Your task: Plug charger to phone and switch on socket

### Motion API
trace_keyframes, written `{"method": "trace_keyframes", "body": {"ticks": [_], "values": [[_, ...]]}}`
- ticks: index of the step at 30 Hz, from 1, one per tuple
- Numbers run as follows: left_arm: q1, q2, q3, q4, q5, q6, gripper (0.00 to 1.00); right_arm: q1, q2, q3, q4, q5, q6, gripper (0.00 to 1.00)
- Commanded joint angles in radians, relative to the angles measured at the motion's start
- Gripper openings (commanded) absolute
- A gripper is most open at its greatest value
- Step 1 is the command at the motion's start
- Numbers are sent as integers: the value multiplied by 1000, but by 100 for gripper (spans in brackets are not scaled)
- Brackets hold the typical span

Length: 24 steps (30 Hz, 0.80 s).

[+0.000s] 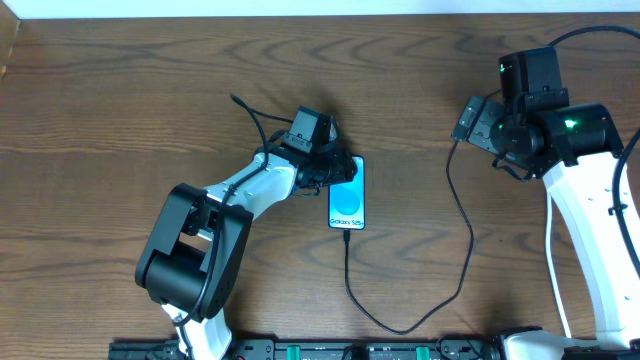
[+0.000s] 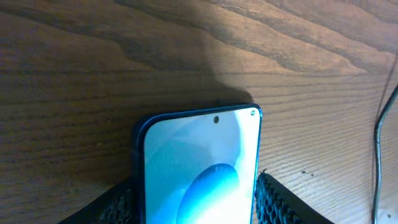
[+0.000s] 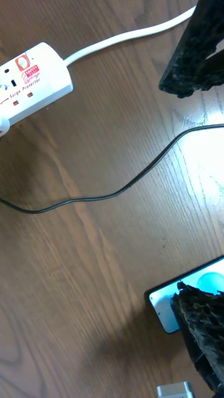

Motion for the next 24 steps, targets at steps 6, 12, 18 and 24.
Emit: {"method": "trace_keyframes", "body": {"ticks": [6,12,18,24], "values": [[7,49,-32,-42,-171,18,64,-2,-1,6,-3,20,-12,98],[37,49,-30,-45,-204,25,86,-2,-1,6,-5,20,-12,99],[130,-2,-17,-46,-203,33,87,-2,-1,4,-7,20,-12,99],[232,-190,37,-158,-204,203,87,-2,1,-18,3,20,-12,99]]}}
